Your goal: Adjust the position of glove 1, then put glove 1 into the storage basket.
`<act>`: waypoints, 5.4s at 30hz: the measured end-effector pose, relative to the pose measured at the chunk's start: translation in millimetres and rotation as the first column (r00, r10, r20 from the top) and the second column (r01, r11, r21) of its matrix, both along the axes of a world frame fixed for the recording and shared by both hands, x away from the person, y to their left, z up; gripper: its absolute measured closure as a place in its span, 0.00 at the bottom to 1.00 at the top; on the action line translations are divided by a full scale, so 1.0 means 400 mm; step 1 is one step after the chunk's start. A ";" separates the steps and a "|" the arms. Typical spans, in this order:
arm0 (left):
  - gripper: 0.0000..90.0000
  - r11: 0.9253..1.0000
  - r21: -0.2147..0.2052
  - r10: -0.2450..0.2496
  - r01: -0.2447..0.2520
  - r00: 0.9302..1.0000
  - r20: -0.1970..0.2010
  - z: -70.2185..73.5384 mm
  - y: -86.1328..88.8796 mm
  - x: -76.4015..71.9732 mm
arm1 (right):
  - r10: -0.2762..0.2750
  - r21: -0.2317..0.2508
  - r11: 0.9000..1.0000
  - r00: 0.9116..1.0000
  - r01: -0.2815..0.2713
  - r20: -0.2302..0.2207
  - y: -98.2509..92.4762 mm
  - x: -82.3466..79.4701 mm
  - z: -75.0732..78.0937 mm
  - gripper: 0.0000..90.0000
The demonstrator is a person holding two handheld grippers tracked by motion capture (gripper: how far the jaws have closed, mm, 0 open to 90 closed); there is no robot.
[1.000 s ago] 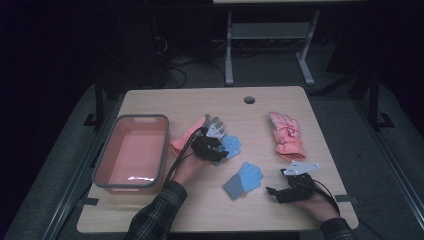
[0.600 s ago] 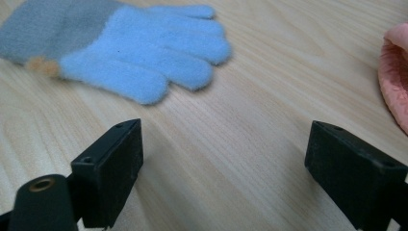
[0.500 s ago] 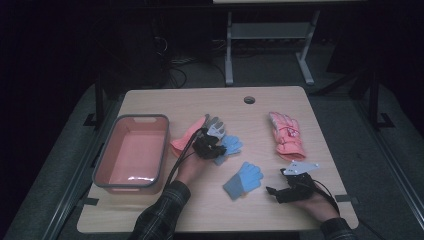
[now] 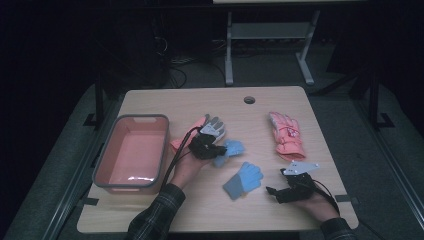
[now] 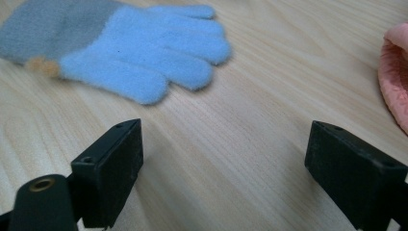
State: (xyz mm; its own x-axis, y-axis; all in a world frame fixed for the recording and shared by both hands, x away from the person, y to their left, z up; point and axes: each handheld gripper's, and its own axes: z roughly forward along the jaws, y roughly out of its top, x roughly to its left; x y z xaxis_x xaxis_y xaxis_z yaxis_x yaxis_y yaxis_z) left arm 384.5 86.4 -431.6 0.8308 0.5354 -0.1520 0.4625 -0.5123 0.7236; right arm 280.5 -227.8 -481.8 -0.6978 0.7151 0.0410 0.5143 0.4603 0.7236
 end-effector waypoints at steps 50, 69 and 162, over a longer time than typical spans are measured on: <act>0.37 0.980 0.131 -0.145 0.146 0.989 -0.020 -0.027 -0.148 -0.180 | 0.001 0.000 1.000 1.000 -0.001 -0.001 0.000 0.000 0.000 0.14; 0.17 0.971 0.199 -0.137 0.134 0.991 0.001 -0.077 -0.194 -0.175 | -0.005 -0.001 1.000 1.000 0.005 -0.002 0.001 0.002 0.000 0.15; 0.83 0.996 -0.018 0.088 -0.089 0.996 -0.024 0.207 0.248 -0.072 | -0.004 -0.003 1.000 1.000 0.004 0.000 0.002 0.003 0.001 0.15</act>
